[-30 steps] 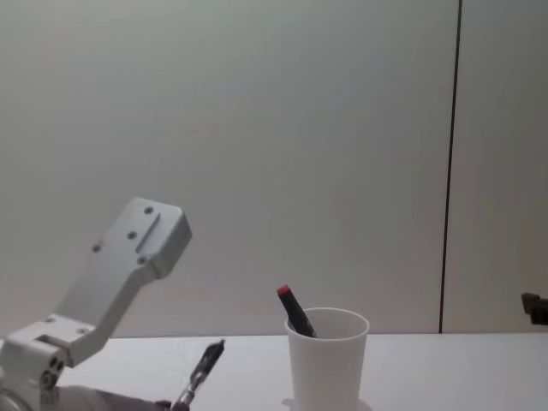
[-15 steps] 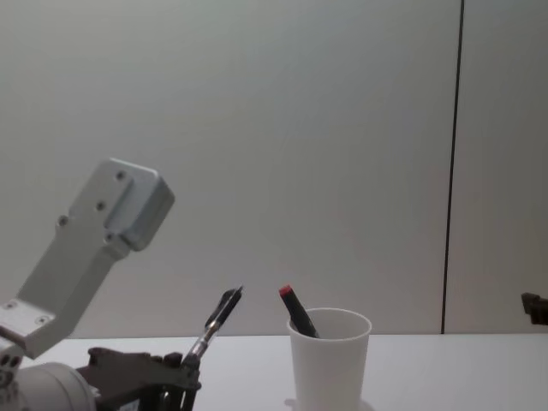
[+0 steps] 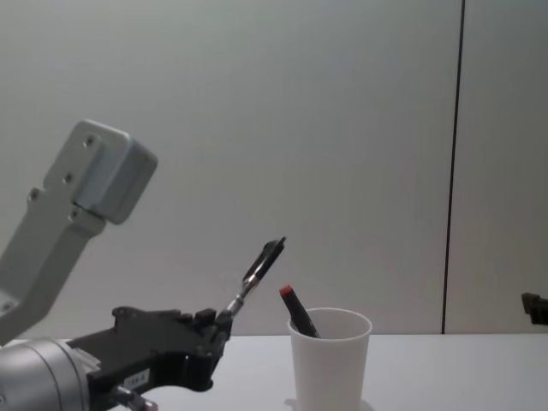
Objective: Place the pen into the pen holder.
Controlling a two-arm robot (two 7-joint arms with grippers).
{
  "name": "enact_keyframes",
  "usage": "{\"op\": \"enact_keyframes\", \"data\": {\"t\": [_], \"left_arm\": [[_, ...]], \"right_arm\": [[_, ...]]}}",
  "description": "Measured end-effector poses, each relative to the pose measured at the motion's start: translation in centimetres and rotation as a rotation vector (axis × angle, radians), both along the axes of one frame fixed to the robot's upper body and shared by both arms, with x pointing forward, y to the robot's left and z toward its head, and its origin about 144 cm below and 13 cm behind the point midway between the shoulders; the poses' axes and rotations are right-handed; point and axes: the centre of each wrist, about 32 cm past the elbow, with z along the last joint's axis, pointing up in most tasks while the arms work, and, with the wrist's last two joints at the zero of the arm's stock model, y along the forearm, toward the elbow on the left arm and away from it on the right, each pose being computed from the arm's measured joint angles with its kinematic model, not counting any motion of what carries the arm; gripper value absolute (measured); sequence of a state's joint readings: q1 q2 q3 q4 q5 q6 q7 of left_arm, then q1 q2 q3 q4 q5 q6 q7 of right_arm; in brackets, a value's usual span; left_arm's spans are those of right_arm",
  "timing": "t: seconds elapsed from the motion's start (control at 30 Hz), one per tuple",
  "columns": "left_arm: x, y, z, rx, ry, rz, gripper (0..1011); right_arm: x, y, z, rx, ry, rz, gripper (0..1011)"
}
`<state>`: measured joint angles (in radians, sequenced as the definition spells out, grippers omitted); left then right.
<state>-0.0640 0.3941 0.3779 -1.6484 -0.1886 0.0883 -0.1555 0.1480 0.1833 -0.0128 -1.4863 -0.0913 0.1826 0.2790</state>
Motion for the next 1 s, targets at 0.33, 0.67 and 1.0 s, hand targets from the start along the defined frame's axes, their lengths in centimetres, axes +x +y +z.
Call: {"op": "enact_keyframes", "data": {"t": [0.33,0.67,1.0], "left_arm": [[1.1,0.7,0.0,-0.022,-0.058,-0.122,125],[2.7,0.2,0.3,-0.013,-0.083,-0.21,125],[4.8,-0.9,0.5,0.009,-0.093,-0.313,125]], "right_arm": [[0.0,0.0,0.0,0.0,0.0,0.0,1001],[0.0,0.0,0.0,0.0,0.0,0.0,1001],[0.0,0.0,0.0,0.0,0.0,0.0,1001]]}}
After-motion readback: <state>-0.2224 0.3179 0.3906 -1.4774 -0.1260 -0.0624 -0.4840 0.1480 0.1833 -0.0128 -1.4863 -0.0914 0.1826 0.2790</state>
